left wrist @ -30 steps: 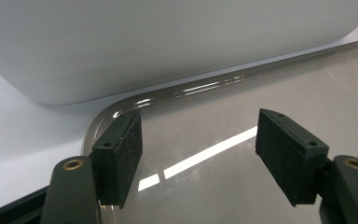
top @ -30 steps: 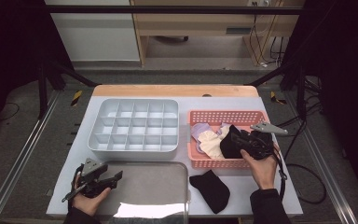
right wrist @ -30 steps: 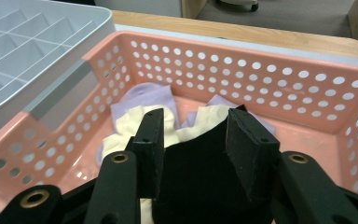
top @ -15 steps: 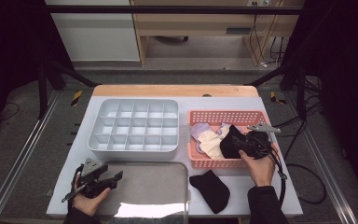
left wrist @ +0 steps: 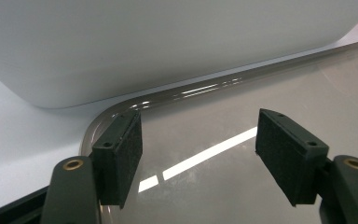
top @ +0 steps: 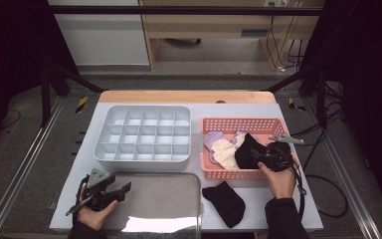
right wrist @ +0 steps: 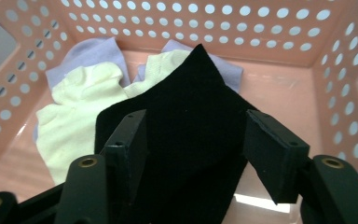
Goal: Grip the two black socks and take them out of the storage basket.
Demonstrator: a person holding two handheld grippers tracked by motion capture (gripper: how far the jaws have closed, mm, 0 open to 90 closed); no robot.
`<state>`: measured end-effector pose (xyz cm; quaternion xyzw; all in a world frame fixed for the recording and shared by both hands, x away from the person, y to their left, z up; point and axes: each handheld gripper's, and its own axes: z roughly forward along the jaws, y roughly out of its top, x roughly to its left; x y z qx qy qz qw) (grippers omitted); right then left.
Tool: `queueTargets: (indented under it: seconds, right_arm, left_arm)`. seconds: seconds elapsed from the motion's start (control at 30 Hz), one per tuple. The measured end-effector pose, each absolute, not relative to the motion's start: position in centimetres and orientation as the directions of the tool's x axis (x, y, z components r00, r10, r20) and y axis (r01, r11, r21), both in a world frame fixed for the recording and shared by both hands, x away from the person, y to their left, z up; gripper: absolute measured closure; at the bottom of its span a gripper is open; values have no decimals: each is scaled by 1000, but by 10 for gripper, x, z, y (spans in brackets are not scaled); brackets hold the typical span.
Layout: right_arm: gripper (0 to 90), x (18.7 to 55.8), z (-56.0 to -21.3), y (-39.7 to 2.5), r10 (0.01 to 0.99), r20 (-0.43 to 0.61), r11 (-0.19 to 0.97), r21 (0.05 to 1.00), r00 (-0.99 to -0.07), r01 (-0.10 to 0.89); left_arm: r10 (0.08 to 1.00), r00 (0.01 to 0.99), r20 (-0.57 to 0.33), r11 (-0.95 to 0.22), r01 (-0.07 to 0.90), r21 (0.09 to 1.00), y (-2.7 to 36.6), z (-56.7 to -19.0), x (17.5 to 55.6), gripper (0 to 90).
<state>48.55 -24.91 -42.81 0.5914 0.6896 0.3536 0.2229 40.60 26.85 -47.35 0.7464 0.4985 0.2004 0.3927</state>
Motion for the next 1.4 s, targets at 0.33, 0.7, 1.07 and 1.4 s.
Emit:
queueTargets:
  seconds: [0.33, 0.7, 1.07, 1.4]
  right_arm:
    - [541, 485, -427, -246, 973, 119, 46, 740, -198, 671]
    - [471, 504, -394, -239, 969, 87, 69, 801, -229, 595]
    - [417, 548, -406, -228, 971, 78, 85, 774, -228, 628]
    - [443, 567, -431, -229, 977, 84, 77, 721, -197, 689]
  left_arm:
    - [902, 421, -91, -194, 586, 787, 269, -473, 406, 312]
    - [905, 416, -94, -188, 586, 788, 270, -473, 407, 311]
    - [905, 416, -91, -190, 586, 787, 270, -473, 407, 312]
    - [904, 417, -91, -191, 586, 787, 271, -474, 407, 312]
